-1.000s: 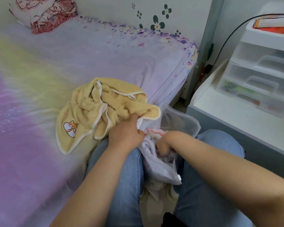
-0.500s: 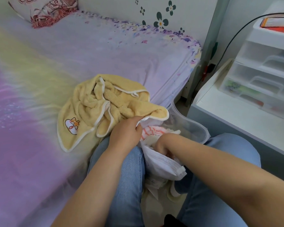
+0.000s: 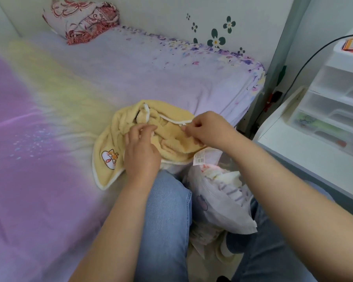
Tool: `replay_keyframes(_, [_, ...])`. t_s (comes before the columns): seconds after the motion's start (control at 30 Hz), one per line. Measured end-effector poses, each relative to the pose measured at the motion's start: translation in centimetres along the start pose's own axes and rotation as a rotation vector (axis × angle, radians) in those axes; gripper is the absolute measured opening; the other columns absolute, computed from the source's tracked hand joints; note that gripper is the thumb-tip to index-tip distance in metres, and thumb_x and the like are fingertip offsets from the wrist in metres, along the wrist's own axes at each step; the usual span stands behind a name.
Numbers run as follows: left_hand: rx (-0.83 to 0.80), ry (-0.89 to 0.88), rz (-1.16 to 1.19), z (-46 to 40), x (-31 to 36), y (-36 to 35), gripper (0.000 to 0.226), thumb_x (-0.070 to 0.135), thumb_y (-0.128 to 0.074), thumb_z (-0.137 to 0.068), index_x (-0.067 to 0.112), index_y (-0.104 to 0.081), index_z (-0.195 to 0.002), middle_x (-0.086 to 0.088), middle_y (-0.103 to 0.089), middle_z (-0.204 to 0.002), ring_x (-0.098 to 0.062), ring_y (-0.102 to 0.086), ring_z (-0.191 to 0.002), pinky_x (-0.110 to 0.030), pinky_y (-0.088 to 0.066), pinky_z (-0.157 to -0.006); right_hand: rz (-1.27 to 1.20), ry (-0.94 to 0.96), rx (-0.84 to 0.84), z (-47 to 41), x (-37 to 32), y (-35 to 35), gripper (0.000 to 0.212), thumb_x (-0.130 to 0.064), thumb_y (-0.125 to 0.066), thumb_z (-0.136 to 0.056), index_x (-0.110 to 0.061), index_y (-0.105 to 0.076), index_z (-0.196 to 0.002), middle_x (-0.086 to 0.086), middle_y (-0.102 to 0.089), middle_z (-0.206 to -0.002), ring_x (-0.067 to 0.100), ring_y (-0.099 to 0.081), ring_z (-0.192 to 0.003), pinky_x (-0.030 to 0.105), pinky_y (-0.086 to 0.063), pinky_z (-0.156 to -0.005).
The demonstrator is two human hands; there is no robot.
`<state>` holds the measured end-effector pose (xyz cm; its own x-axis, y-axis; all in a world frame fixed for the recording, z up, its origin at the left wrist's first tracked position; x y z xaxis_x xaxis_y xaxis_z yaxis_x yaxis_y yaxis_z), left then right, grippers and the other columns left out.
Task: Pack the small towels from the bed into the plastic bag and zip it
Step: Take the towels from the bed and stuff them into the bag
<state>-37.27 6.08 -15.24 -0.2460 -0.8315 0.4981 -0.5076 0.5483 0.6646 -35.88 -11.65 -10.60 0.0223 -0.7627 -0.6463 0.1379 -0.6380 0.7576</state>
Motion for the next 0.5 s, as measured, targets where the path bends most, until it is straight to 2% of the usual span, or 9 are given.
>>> replay_keyframes(0.03, [-0.013,0.046,0.028,-0.4,-0.9,0.3,0.06,-0.013,-0.043,-0.073,0.017,-0.06,-0.122,-0.004,-0.051,-0.127,-0.027,-0.048,-0.113,-0.031,-0.044,-0.085,-0.058,0.047,0.006,-0.7,-1.0,-1.3,0.027,-0.035,-0.06,-0.09,-0.012,-0.07,-0.099,0.0,-0.072,-0.09,0.014,-0.066,-0.069,0.029,-0.049,-0.073])
replay_keyframes(0.07, [-0.04,0.1,0.044,-0.9,-1.8,0.6,0.063,-0.014,-0.041,-0.074,0.019,-0.057,-0.126,-0.003,-0.05,-0.131,-0.026,-0.046,-0.116,-0.032,-0.042,-0.09,-0.014,0.091,-0.047,-1.3,-1.8,-3.0,0.035,-0.033,-0.062,-0.089,-0.014,-0.063,-0.118,0.001,-0.067,-0.113,0.018,-0.067,-0.089,0.029,-0.048,-0.082])
replay_keyframes(0.1, [-0.08,0.15,0.03,-1.3,-2.6,0.8,0.064,-0.012,-0.04,-0.076,0.021,-0.054,-0.129,-0.001,-0.049,-0.133,-0.025,-0.046,-0.118,-0.034,-0.042,-0.093,0.083,0.109,-0.146,-2.0,-1.9,-5.3,0.055,-0.032,-0.064,-0.086,-0.014,-0.048,-0.136,0.005,-0.057,-0.13,0.024,-0.062,-0.108,0.031,-0.046,-0.09])
replay_keyframes(0.17, [-0.194,0.205,-0.029,-2.0,-4.3,0.9,0.056,-0.001,-0.043,-0.084,0.025,-0.051,-0.133,0.002,-0.052,-0.134,-0.024,-0.047,-0.12,-0.039,-0.042,-0.094,0.319,0.079,-0.278,-3.1,-1.1,-8.9,0.08,-0.029,-0.067,-0.084,-0.014,-0.021,-0.148,0.014,-0.043,-0.138,0.034,-0.053,-0.117,0.037,-0.045,-0.091])
replay_keyframes(0.2, [-0.253,0.213,-0.027,-2.3,-5.1,0.7,0.049,0.008,-0.046,-0.088,0.026,-0.051,-0.133,0.002,-0.055,-0.133,-0.023,-0.05,-0.12,-0.039,-0.044,-0.094,0.415,0.048,-0.243,-3.6,-0.6,-9.5,0.073,-0.023,-0.063,-0.086,-0.012,-0.023,-0.146,0.016,-0.043,-0.136,0.036,-0.055,-0.114,0.037,-0.046,-0.084])
replay_keyframes(0.27, [-0.331,0.237,0.039,-2.6,-6.3,0.5,0.04,0.036,-0.049,-0.091,0.028,-0.052,-0.13,0.003,-0.06,-0.13,-0.024,-0.054,-0.119,-0.04,-0.046,-0.096,0.424,0.043,-0.043,-4.8,-0.4,-8.1,0.039,-0.014,-0.051,-0.089,-0.007,-0.048,-0.128,0.018,-0.055,-0.126,0.034,-0.059,-0.107,0.034,-0.043,-0.075])
replay_keyframes(0.33, [-0.366,0.236,0.029,-2.8,-7.3,0.3,0.064,0.065,-0.044,-0.08,0.03,-0.048,-0.133,0.001,-0.058,-0.132,-0.025,-0.051,-0.124,-0.043,-0.042,-0.102,0.175,0.066,0.122,-5.3,-0.5,-5.3,0.024,-0.017,-0.052,-0.089,-0.006,-0.064,-0.107,0.018,-0.066,-0.109,0.031,-0.062,-0.098,0.034,-0.045,-0.077])
replay_keyframes(0.4, [-0.432,0.167,-0.104,-2.7,-7.8,-0.2,0.088,0.078,-0.042,-0.068,0.031,-0.033,-0.142,-0.002,-0.048,-0.142,-0.028,-0.042,-0.132,-0.043,-0.034,-0.109,-0.324,0.07,0.226,-5.0,-0.5,-1.9,0.009,-0.011,-0.058,-0.086,-0.005,-0.065,-0.089,0.016,-0.065,-0.083,0.026,-0.06,-0.078,0.037,-0.05,-0.075])
replay_keyframes(0.5, [-0.518,0.13,-0.299,-2.1,-8.1,-1.0,0.095,0.063,-0.063,-0.072,0.036,-0.013,-0.149,-0.007,-0.041,-0.144,-0.034,-0.041,-0.129,-0.044,-0.037,-0.104,-1.032,0.041,0.215,-3.6,0.5,2.7,0.007,-0.008,-0.054,-0.085,-0.011,-0.058,-0.081,0.002,-0.054,-0.066,0.015,-0.051,-0.063,0.03,-0.049,-0.066])
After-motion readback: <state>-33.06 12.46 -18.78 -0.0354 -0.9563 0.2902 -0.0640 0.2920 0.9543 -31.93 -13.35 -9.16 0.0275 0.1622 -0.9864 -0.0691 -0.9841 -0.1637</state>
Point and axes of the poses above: each hand's wrist, its own z-axis away from the middle knuckle, its own y-axis out of the back of the hand, x = y × z, the point moved 5 cm from there along -z, towards the middle knuckle
